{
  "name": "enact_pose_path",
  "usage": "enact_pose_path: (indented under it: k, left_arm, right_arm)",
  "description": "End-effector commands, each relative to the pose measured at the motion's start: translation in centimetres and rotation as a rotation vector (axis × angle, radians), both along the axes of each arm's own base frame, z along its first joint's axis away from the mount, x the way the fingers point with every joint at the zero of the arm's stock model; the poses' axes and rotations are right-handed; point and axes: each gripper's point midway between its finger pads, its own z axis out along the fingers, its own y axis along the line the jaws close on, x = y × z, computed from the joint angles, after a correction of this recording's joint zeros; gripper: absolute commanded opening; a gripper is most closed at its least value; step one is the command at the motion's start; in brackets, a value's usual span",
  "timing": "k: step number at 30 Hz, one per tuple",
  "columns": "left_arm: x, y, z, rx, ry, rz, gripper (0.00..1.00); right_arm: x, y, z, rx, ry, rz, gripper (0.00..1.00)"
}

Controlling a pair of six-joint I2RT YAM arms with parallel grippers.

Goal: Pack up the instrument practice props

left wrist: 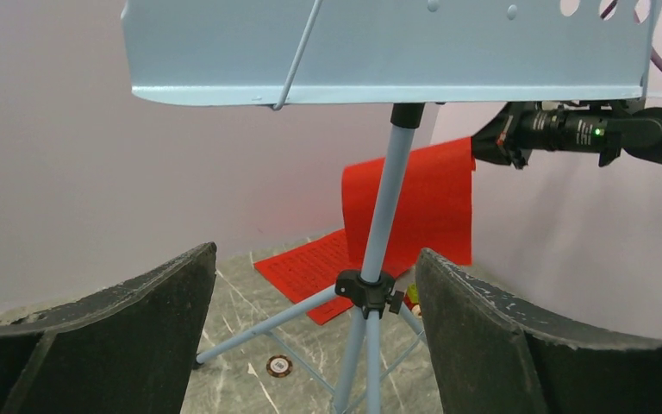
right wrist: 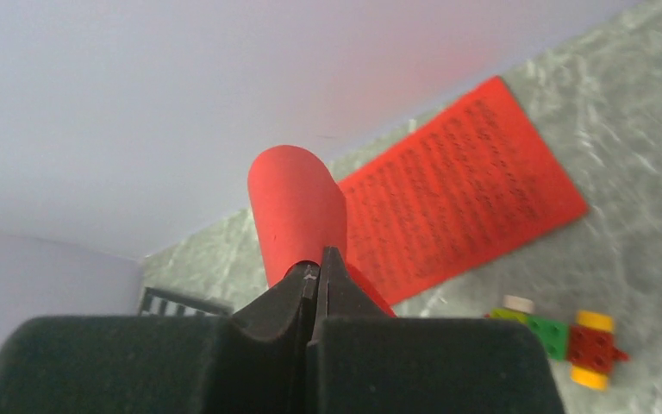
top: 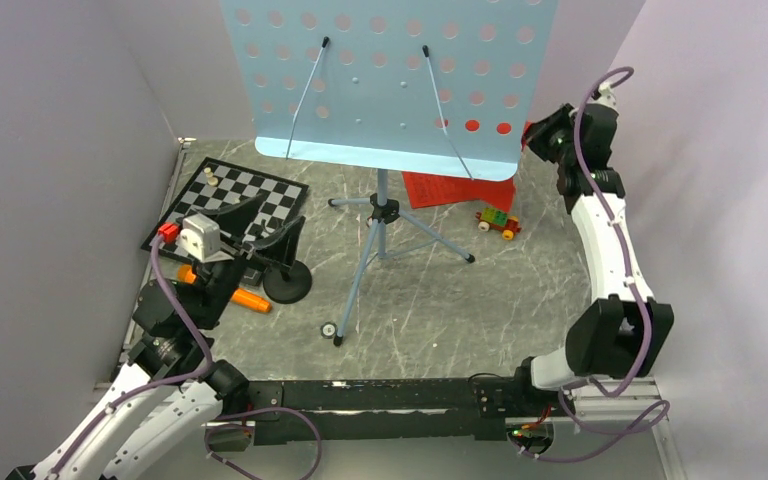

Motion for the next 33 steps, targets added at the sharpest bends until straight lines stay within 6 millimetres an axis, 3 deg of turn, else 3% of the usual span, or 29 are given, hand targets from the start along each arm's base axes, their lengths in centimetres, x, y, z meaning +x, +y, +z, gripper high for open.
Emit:
enact_pose_path:
  k: [1, 3, 5, 8, 10, 12, 16, 21, 28, 33]
  left_arm:
    - [0.6, 0.5, -1.0, -0.005, 0.028, 0.040, 0.90]
    - [0.8, 0.5, -1.6, 0.002, 0.043, 0.045, 0.90]
    - [1.1, 0.3, -2.2, 0.009, 0.059, 0.045, 0.90]
    - [1.4, 0.0, -3.0, 0.014, 0.088, 0.038, 0.90]
    - [1.5, -0.5, -3.6, 0.016, 0.114, 0.020, 0.90]
    - [1.6, -0.9, -4.1, 0.015, 0.135, 0.005, 0.90]
    - [1.7, -1.2, -4.8, 0.016, 0.157, -0.005, 0.89]
    - [1.6, -1.2, -5.0, 0.002, 0.162, -0.011, 0.89]
    - [1.2, -0.9, -5.3, -0.010, 0.168, -0.014, 0.89]
    - [1.0, -0.4, -5.8, -0.010, 0.178, -0.002, 0.89]
  right_arm:
    - [2.6, 1.7, 6.7, 0.088, -0.191, 0.105, 0.00]
    - [4.2, 0.2, 5.5, 0.126, -0.166, 0.063, 0.00]
    - [7.0, -2.4, -1.0, 0.214, -0.010, 0.000, 0.00]
    - [9.1, -3.7, -11.9, 0.353, 0.280, 0.004, 0.00]
    - [9.0, -3.3, -16.5, 0.403, 0.375, 0.025, 0.00]
    - [8.5, -3.0, -19.0, 0.429, 0.414, 0.029, 0.00]
    - [8.1, -2.7, -19.6, 0.400, 0.413, 0.053, 0.00]
    - [8.0, -2.3, -18.1, 0.383, 0.366, 0.082, 0.00]
    - [8.7, 1.8, -17.7, 0.415, 0.333, 0.157, 0.00]
    - [9.4, 5.6, -19.6, 0.373, 0.380, 0.194, 0.00]
